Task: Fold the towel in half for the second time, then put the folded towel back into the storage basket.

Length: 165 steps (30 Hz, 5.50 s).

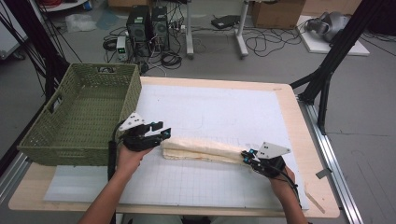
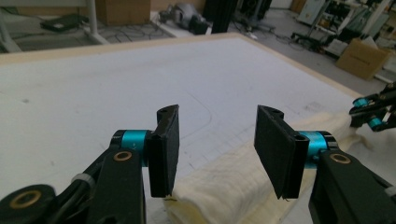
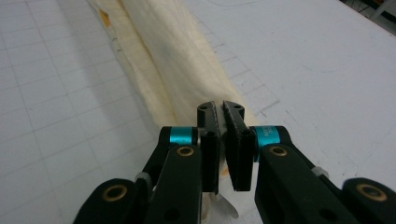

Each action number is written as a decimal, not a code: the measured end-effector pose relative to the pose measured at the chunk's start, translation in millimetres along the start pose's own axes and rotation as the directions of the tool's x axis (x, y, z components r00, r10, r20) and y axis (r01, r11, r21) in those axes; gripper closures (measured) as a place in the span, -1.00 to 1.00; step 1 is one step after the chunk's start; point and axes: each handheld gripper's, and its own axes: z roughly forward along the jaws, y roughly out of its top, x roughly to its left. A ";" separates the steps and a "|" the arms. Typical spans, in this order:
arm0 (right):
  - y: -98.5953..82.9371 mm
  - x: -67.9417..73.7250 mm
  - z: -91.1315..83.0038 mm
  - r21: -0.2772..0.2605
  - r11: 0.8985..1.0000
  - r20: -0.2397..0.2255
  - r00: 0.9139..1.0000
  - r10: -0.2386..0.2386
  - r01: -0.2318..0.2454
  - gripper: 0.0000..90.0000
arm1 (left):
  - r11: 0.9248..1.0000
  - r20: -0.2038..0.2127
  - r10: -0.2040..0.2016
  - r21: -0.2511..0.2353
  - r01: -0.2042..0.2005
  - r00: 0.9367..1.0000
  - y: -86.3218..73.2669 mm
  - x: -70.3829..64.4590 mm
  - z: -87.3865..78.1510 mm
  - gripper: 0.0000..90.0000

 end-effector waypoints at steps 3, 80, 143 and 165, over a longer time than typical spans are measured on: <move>-0.7 -0.8 -3.4 -0.005 1.000 0.012 1.000 0.019 -0.018 0.87 | 0.997 0.010 -0.008 0.082 0.008 1.000 -9.9 -4.1 12.0 0.21; -3.0 -1.3 14.9 0.106 0.939 0.220 0.929 0.297 -0.326 0.81 | 0.955 -0.100 0.093 0.289 -0.061 0.991 -46.6 -14.8 15.0 0.52; -24.7 -6.8 -68.4 -0.155 0.939 0.275 0.900 0.339 -0.306 -0.76 | 0.997 -0.078 -0.003 -0.077 -0.003 0.997 -20.5 -8.5 -33.5 -0.59; -29.6 -6.7 -70.5 -0.148 0.940 0.286 0.897 0.338 -0.307 -0.76 | 1.000 -0.083 -0.028 0.009 0.029 0.996 -28.1 -6.3 -21.8 -0.37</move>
